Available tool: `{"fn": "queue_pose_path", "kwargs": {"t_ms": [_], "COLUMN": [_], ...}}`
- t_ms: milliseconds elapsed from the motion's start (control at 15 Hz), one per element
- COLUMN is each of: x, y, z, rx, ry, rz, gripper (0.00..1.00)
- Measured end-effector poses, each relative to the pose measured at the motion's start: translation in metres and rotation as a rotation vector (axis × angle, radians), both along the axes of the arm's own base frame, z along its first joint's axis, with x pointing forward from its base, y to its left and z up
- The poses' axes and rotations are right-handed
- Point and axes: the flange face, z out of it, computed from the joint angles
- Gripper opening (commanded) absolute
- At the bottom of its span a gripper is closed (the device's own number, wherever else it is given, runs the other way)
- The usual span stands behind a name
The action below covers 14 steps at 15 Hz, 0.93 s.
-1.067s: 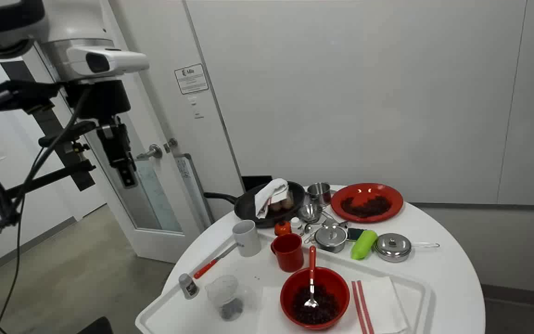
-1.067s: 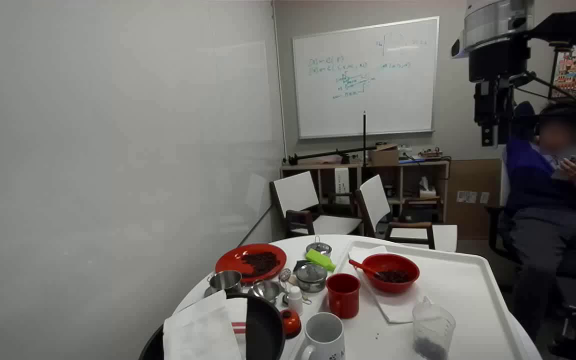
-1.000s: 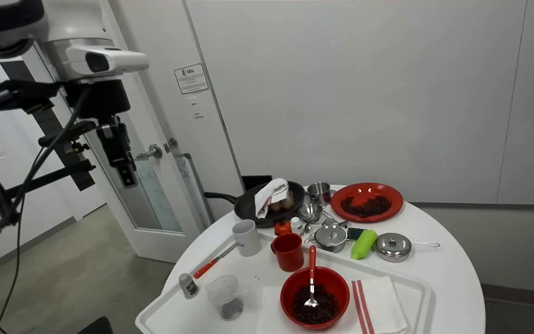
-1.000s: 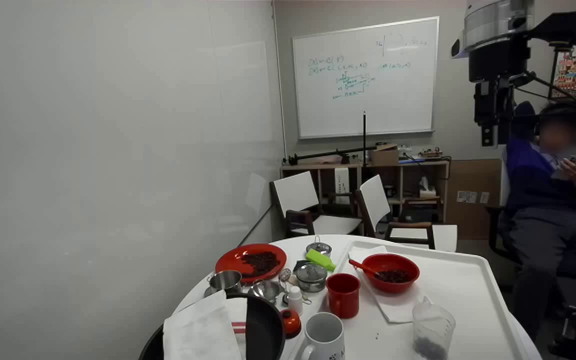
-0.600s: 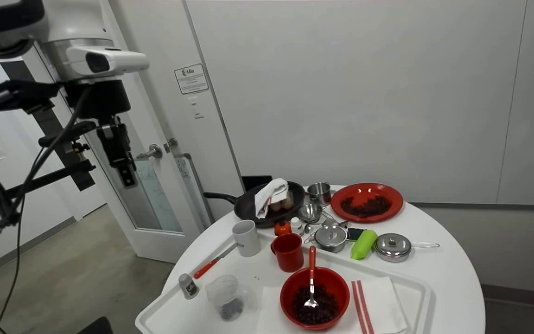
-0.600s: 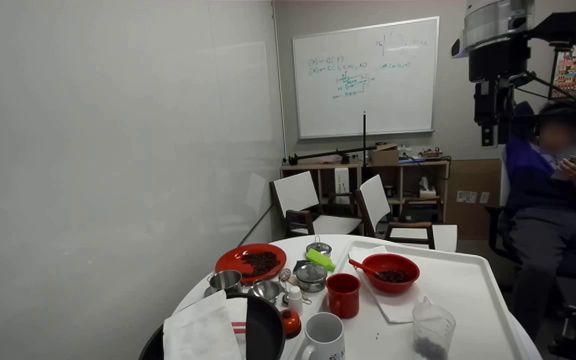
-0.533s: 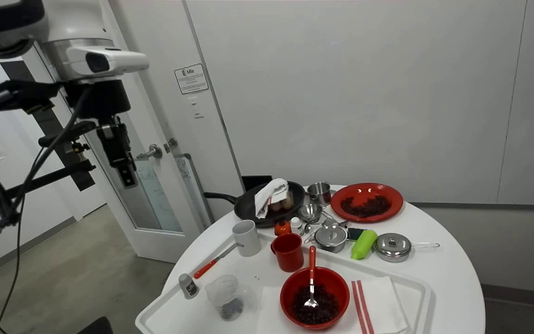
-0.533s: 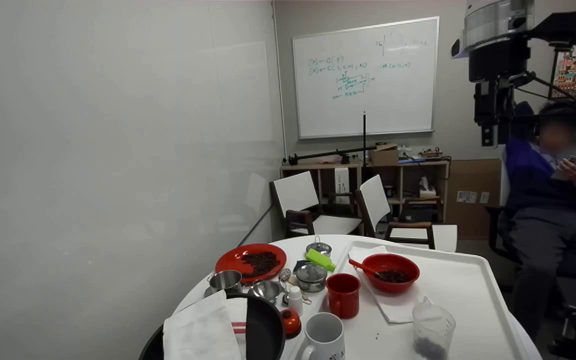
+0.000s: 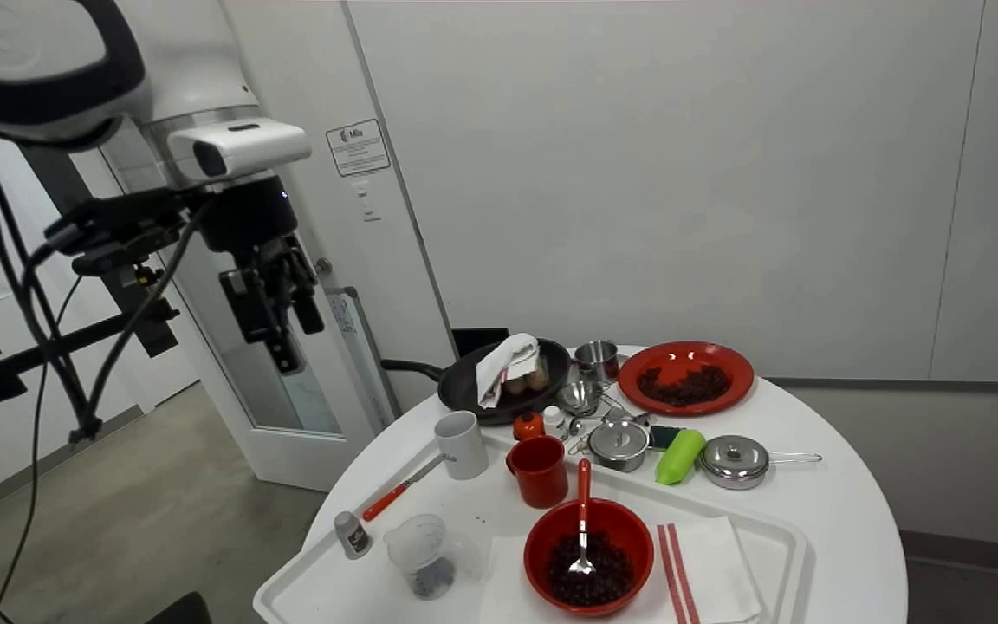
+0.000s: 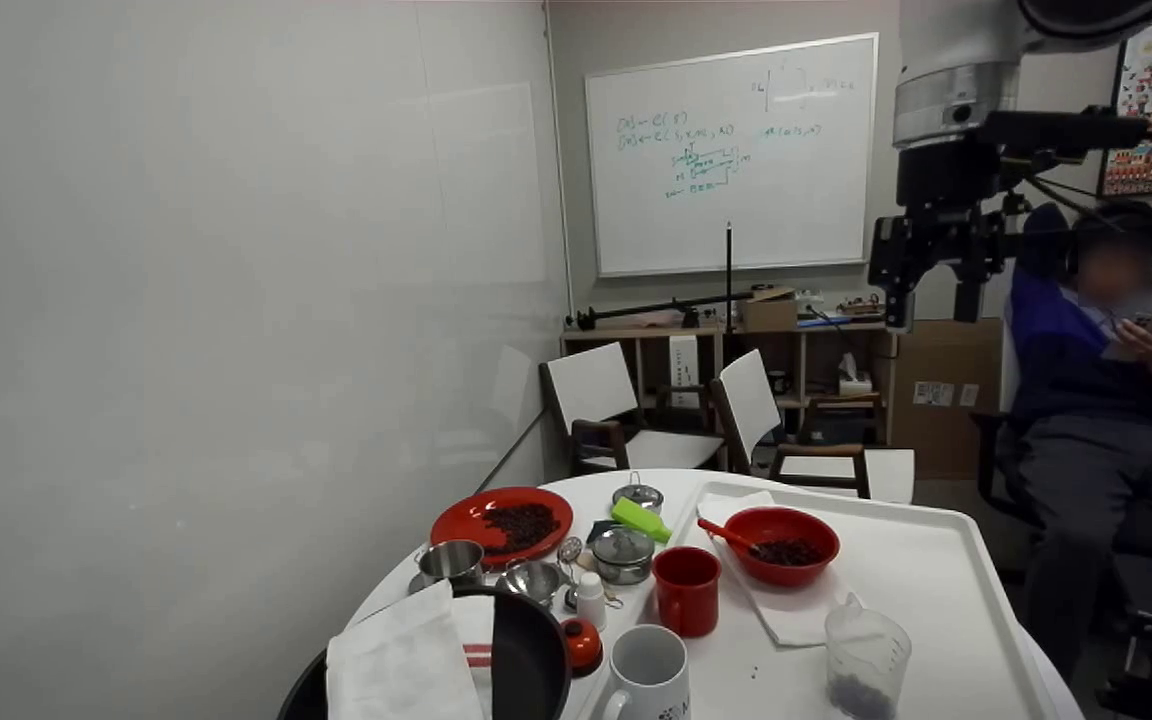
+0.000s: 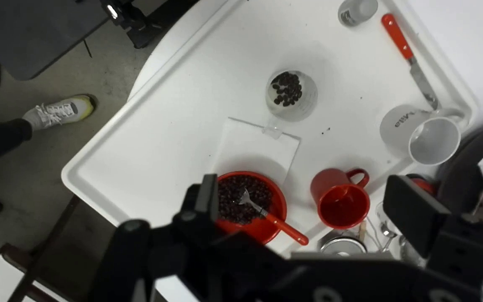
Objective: Put the object from the cup to the red bowl
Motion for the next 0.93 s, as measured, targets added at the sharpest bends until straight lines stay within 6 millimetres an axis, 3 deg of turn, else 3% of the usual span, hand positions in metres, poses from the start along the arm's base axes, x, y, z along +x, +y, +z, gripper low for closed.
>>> {"fn": "queue_pose_path", "kwargs": {"t_ms": [533,933], "x": [0.033,0.045], "y": [0.0,-0.008], "z": [-0.092,-0.153], "rx": [0.001,-0.006], "ry": [0.052,0.124], "rz": [-0.135,-0.168], "gripper": [1.0,1.0]}}
